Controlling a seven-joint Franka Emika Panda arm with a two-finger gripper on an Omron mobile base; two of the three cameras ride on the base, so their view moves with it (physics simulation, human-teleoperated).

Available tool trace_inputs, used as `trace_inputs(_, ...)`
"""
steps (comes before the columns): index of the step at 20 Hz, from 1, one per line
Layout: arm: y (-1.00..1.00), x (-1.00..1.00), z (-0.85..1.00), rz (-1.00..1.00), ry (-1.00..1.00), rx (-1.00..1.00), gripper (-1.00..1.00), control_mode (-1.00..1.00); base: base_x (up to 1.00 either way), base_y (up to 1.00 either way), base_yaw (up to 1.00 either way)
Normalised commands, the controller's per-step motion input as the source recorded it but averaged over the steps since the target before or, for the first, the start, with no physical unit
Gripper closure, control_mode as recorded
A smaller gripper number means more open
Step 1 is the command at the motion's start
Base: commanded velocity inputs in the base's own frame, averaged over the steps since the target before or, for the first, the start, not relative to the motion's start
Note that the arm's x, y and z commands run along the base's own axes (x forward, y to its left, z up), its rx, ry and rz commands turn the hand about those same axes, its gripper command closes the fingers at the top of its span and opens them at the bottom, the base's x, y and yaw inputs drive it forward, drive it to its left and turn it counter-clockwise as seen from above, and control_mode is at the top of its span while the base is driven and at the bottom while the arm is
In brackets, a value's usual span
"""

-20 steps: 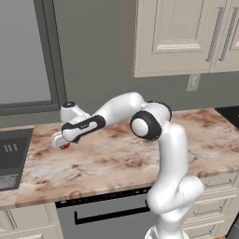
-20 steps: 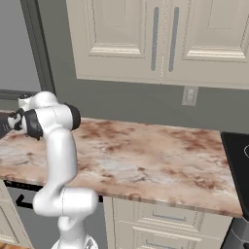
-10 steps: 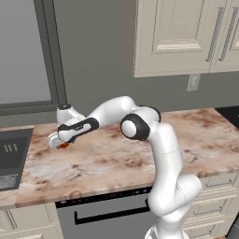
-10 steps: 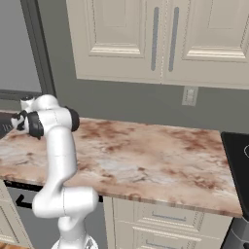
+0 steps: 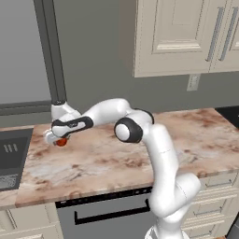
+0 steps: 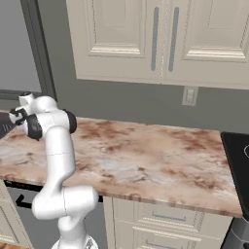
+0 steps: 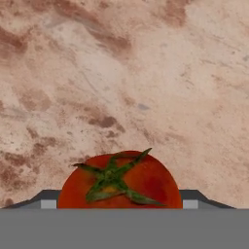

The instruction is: Place the tomato in the correct fridge rack based on whether it is a fruit or vegetable. Finally, close the fridge door.

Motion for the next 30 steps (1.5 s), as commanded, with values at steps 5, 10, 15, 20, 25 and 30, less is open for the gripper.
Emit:
trace_inputs(5, -0.24, -0.66, 0.04, -0.01, -0.02, 0.00, 1.00, -1.00, 0.00, 0.00, 0.00)
trace_inputs(10, -0.87, -1.00, 0.41, -0.01, -0.13, 0.00, 1.00, -1.00, 0.00, 0.00, 0.00)
trace_inputs(15, -1.00, -1.00, 0.53, 0.00, -0.14, 0.02, 1.00, -1.00, 0.00, 0.00, 0.00)
trace_inputs(20, -1.00, -1.00, 0.57, 0.00, -0.12, 0.11, 1.00, -1.00, 0.00, 0.00, 0.00)
trace_inputs(25, -1.00, -1.00, 0.57, 0.00, -0.07, 0.17, 1.00, -1.00, 0.00, 0.00, 0.00)
trace_inputs(30, -1.00, -1.00, 0.47, -0.01, -0.01, 0.19, 1.00, -1.00, 0.00, 0.00, 0.00)
